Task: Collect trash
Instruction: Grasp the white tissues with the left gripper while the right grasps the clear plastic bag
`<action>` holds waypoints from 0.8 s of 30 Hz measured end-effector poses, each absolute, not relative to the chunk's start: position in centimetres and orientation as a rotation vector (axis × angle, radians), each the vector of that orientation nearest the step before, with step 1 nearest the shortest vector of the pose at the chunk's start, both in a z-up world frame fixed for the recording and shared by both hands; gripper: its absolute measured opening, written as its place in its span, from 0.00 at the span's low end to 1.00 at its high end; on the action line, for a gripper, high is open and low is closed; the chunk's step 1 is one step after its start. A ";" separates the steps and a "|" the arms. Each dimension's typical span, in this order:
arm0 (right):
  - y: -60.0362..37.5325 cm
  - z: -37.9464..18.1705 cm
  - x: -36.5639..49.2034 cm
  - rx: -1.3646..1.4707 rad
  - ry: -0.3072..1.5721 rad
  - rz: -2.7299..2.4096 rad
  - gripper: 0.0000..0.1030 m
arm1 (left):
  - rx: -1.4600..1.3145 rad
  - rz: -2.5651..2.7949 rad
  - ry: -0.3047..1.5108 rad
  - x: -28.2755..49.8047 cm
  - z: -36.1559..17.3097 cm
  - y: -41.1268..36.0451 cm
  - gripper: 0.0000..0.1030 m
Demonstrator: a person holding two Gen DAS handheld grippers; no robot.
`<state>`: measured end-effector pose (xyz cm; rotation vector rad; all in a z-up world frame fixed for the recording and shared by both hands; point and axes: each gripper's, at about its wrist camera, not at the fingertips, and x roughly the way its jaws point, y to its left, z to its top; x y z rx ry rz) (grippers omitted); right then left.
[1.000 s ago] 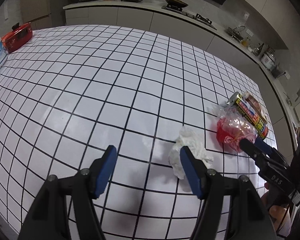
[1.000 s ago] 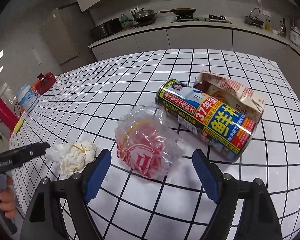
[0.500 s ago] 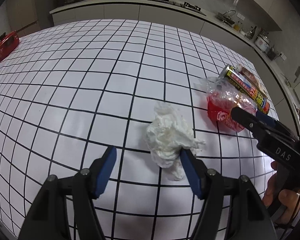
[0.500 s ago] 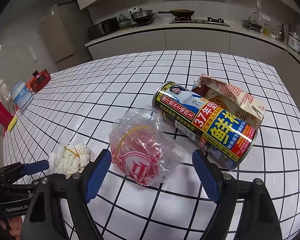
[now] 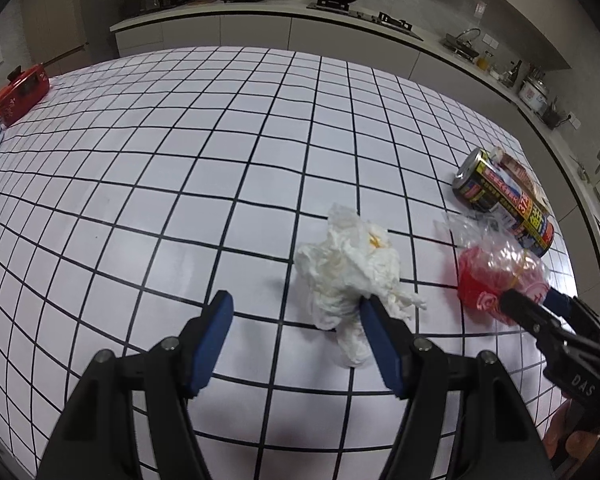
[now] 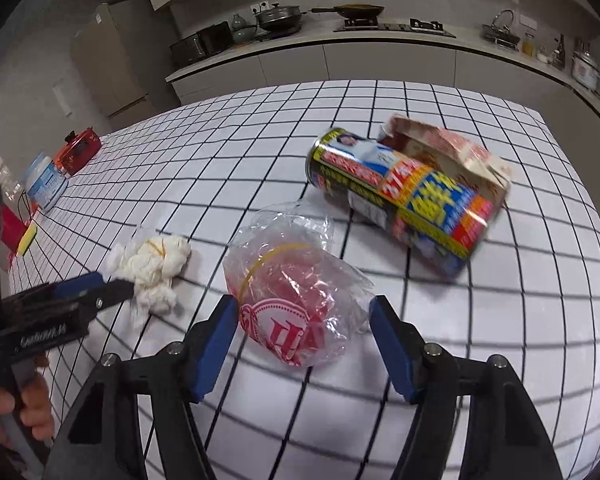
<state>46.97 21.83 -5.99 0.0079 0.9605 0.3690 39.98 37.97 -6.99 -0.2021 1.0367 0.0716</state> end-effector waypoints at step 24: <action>23.2 -7.5 48.4 0.029 0.983 0.375 0.65 | -0.177 0.001 1.037 40.7 -7.0 36.9 0.66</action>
